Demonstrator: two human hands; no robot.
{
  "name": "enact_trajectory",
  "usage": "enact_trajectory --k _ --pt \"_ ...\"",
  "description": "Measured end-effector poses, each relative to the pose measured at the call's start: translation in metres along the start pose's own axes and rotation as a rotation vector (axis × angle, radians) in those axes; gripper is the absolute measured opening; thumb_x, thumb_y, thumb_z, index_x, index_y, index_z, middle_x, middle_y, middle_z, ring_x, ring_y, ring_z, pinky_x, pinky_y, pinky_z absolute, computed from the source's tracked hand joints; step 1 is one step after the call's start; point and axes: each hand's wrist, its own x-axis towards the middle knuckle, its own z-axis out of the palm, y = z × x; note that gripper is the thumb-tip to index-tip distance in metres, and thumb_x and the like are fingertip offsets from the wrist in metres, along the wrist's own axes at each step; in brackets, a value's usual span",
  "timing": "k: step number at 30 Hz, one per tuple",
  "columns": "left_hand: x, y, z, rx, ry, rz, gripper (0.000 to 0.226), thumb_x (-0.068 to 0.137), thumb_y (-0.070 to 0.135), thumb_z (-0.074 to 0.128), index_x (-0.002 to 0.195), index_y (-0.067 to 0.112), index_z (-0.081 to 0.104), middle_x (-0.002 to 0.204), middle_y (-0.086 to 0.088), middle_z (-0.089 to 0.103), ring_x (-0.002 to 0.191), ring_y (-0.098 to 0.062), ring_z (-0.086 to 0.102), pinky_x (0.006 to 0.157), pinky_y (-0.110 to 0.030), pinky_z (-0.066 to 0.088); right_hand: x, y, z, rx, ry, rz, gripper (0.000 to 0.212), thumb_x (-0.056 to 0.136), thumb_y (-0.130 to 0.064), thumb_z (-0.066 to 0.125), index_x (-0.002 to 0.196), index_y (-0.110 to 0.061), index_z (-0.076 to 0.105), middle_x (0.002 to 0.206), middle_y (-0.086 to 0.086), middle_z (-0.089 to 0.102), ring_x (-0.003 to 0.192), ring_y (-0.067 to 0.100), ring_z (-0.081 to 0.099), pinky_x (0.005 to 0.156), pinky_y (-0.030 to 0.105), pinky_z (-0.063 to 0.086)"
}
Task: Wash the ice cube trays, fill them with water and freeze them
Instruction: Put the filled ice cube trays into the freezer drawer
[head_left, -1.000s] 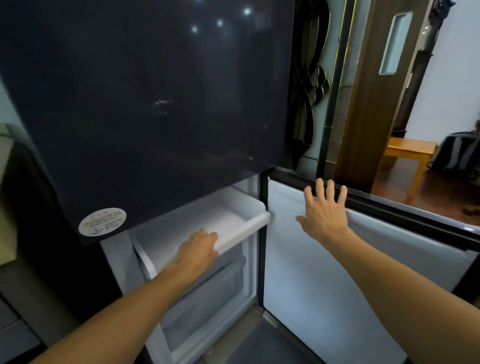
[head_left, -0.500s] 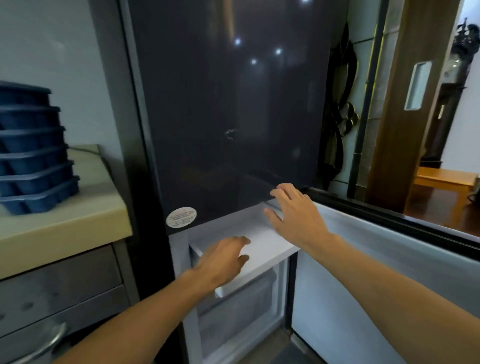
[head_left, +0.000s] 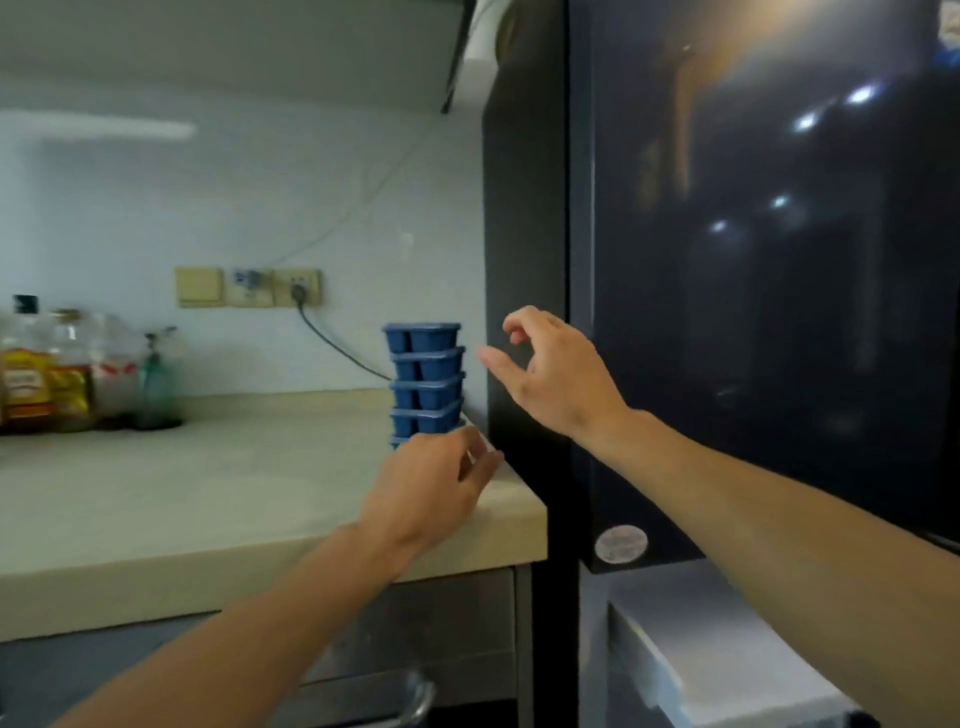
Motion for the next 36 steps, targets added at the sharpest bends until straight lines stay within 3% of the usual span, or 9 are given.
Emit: enact_trajectory --k 4,9,15,17,20,27,29,32,36 --pt "0.004 -0.041 -0.039 0.051 0.106 -0.171 0.028 0.096 0.056 0.052 0.084 0.031 0.056 0.065 0.014 0.057 0.062 -0.009 0.056 0.055 -0.03 0.041 0.061 -0.041 0.029 0.052 -0.082 0.059 0.068 0.09 -0.069 0.057 0.136 -0.018 0.053 0.137 0.006 0.056 0.118 0.024 0.057 0.089 0.038 0.046" --pt "0.007 -0.071 -0.062 0.135 0.1 -0.3 0.045 0.089 0.074 0.047 0.102 0.031 0.054 0.077 0.017 0.058 0.071 -0.005 0.057 0.061 -0.03 0.046 0.106 -0.069 0.056 -0.237 -0.276 0.084 0.087 0.082 -0.081 0.055 0.142 -0.017 0.052 0.141 0.011 0.056 0.121 0.033 0.057 0.081 0.041 0.04" --pt "0.011 -0.077 -0.054 0.147 0.104 -0.336 0.062 0.086 0.079 0.046 0.124 0.03 0.05 0.095 0.017 0.063 0.084 -0.009 0.061 0.07 -0.031 0.049 0.107 -0.059 0.065 -0.258 -0.366 0.129 0.033 0.088 -0.045 0.068 0.097 -0.013 0.069 0.09 0.005 0.066 0.084 0.027 0.064 0.058 0.033 0.046" --pt "0.017 -0.073 -0.05 0.133 0.096 -0.338 0.065 0.086 0.077 0.047 0.131 0.03 0.045 0.112 0.01 0.064 0.096 -0.013 0.063 0.076 -0.033 0.051 0.102 -0.053 0.062 -0.152 -0.341 0.173 0.027 0.088 -0.036 0.07 0.089 -0.009 0.07 0.085 0.006 0.066 0.075 0.024 0.062 0.062 0.035 0.05" --pt "0.03 -0.064 -0.045 0.119 0.104 -0.321 0.069 0.088 0.072 0.051 0.14 0.027 0.038 0.133 0.001 0.058 0.113 -0.021 0.062 0.088 -0.039 0.053 0.091 -0.043 0.048 0.006 -0.226 0.212 0.029 0.085 -0.031 0.068 0.069 -0.008 0.06 0.069 0.005 0.06 0.061 0.021 0.052 0.053 0.031 0.039" --pt "0.073 -0.042 -0.027 0.129 0.161 -0.219 0.072 0.093 0.064 0.053 0.152 0.027 0.035 0.154 -0.003 0.038 0.129 -0.028 0.052 0.1 -0.043 0.047 0.044 -0.01 -0.016 0.119 -0.106 0.138 0.022 0.088 -0.029 0.064 0.081 -0.009 0.073 0.075 0.004 0.067 0.073 0.022 0.061 0.061 0.036 0.045" --pt "0.082 -0.037 -0.021 0.125 0.149 -0.237 0.062 0.095 0.058 0.055 0.147 0.025 0.045 0.151 -0.004 0.043 0.128 -0.029 0.054 0.097 -0.042 0.048 0.027 -0.002 -0.032 0.143 -0.089 0.131 0.018 0.088 -0.026 0.065 0.081 -0.012 0.073 0.074 0.001 0.066 0.073 0.02 0.06 0.064 0.037 0.046" --pt "0.088 -0.034 -0.017 0.132 0.202 -0.184 0.031 0.098 0.041 0.058 0.115 0.017 0.069 0.117 -0.008 0.064 0.098 -0.028 0.064 0.075 -0.033 0.045 0.005 0.007 -0.05 0.162 -0.117 0.153 0.017 0.089 -0.023 0.064 0.088 -0.01 0.075 0.082 0.008 0.069 0.084 0.025 0.064 0.072 0.042 0.054" --pt "0.086 -0.023 -0.022 0.145 0.256 -0.137 0.022 0.097 0.035 0.061 0.097 0.017 0.073 0.095 -0.004 0.068 0.084 -0.024 0.064 0.068 -0.031 0.042 -0.02 0.018 -0.067 0.157 -0.147 0.139 0.019 0.09 -0.022 0.066 0.101 -0.011 0.076 0.091 0.006 0.071 0.088 0.022 0.065 0.078 0.037 0.057"
